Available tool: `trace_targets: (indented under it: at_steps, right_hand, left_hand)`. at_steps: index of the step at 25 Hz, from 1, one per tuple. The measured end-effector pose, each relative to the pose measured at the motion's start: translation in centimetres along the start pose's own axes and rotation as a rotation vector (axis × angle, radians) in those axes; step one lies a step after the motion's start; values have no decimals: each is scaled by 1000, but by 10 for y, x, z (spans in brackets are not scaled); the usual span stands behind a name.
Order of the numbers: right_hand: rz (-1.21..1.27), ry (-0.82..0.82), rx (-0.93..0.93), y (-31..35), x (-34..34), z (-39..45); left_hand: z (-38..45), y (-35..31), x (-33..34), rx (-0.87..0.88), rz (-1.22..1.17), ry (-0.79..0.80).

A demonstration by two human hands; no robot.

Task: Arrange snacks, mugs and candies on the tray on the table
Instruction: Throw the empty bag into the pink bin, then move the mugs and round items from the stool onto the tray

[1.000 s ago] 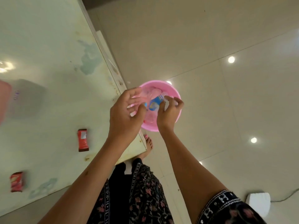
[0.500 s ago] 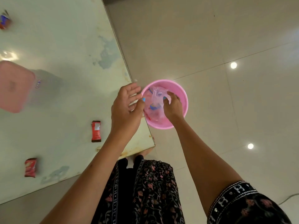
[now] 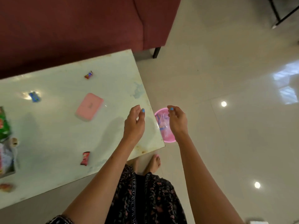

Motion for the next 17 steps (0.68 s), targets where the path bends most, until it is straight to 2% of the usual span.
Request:
trace_targets:
  at_steps: [8, 13, 17]
  right_hand:
    - [56, 44, -205, 63, 15, -133]
    - [61, 72, -370, 52, 45, -224]
    - [34, 106, -430, 35, 83, -288]
  left_hand:
    - [-58, -56, -99, 113, -48, -168]
    - [-140, -54, -166, 168, -38, -292]
    - [-205, -33, -222, 137, -38, -331]
Point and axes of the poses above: each hand's wrist, its own z-axis towards the middle knuckle, its own x-axis out of the palm, y = z × x, the point moved 3 cm from there along z, towards the middle knuckle, and after that the axes turned 13 degrees about x, right-handed, at the moved point
